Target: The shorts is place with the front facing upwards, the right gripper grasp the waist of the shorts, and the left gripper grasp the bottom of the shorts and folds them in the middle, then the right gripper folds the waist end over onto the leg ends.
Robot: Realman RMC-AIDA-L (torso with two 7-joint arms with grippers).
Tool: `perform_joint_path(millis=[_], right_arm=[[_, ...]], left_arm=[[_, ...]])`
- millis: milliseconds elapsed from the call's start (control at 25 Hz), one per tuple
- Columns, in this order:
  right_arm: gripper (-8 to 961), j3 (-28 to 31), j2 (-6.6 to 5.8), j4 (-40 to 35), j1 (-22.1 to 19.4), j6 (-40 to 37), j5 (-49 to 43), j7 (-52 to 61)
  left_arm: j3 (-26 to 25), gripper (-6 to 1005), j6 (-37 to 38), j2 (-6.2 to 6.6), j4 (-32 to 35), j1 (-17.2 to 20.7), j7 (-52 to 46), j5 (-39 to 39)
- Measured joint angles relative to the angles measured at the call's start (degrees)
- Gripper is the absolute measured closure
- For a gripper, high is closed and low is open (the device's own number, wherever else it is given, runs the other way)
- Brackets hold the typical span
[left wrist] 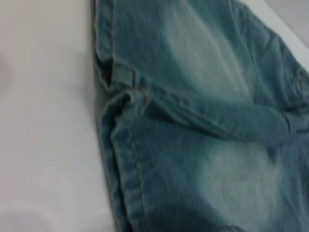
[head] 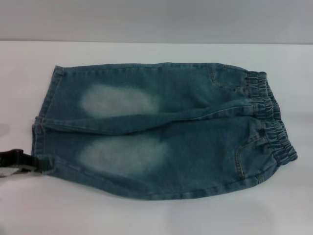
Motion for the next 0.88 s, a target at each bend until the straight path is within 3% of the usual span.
perform_joint_path(millis=[120,320,440,520,640,680,880], right_arm=[[322,-0.42,-1.09,-6.22,-1.36,-0.12,-9.48,12.33],[322,-0.51,-5.96,-15.63,-0.89,-3.01,-31.18,37.21],[323,-0.46,-9.58,-20.90,1.46,-7.16,-45.15,49.29],[323,-0.37,-11.20,-24.54,3.29,-10.07,-54.19,55.43],[323,-0.47,-12.99,-31.93,7.87,-16.03,-73.02,66.24],[323,-0.47,-12.99,-31.93,7.87,-16.03,-73.02,66.24],[324,-0.73,-13.74,-34.25,15.26,-22.53,-93.31,70.31]], left_arm=[[-1.58,954,-1.19,0.08,0.03,-0.18,0.20,-0.40],[-1.62,951,-1.60,0.61,0.05,-0.62,0.93,-0.44],[-1.63,949,-1.63,0.79,0.13,-0.77,1.46,-0.45],[-1.66,947,-1.64,1.32,0.25,-1.00,2.76,-0.45],[-1.66,945,-1.63,1.39,0.28,-1.09,2.90,-0.45],[-1.66,944,-1.63,1.52,0.30,-1.47,3.11,-0.45],[-1.66,941,-1.59,1.59,0.30,-2.01,3.14,-0.44]])
